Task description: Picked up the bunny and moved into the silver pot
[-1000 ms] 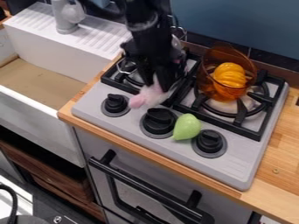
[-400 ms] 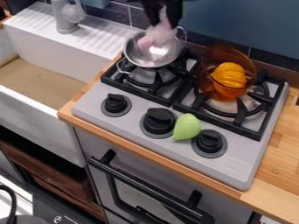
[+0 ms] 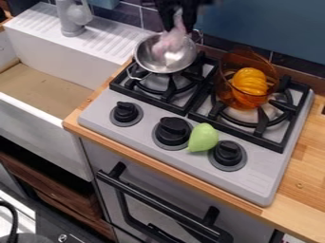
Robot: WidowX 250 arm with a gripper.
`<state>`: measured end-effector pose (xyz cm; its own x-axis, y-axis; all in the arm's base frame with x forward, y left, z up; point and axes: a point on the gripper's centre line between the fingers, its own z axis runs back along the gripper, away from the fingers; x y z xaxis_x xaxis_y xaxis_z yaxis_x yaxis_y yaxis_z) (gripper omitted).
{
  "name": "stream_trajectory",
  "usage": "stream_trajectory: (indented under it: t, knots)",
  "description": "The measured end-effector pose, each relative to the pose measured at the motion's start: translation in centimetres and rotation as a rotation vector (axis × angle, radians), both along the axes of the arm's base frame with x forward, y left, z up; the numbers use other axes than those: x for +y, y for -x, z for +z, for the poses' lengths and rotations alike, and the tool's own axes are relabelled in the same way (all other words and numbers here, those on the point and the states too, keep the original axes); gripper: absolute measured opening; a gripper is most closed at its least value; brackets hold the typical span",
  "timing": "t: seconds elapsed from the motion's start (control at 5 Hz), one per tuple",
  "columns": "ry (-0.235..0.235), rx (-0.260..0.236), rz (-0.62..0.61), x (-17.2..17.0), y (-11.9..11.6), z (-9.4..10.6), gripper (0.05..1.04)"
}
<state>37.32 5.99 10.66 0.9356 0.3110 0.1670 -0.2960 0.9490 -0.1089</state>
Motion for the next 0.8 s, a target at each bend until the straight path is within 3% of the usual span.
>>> stream_trajectory:
  t: [0.2,0.4,0.8]
  knots:
    - [-0.023,-0.004,-0.007,0.0,1.8,-1.2,0.372]
    - [-0.051,-0.034,-0.007,0.0,2.0,-2.1,0.372]
    - [-0.047,-0.037,0.032,0.2,0.6,-1.9,0.372]
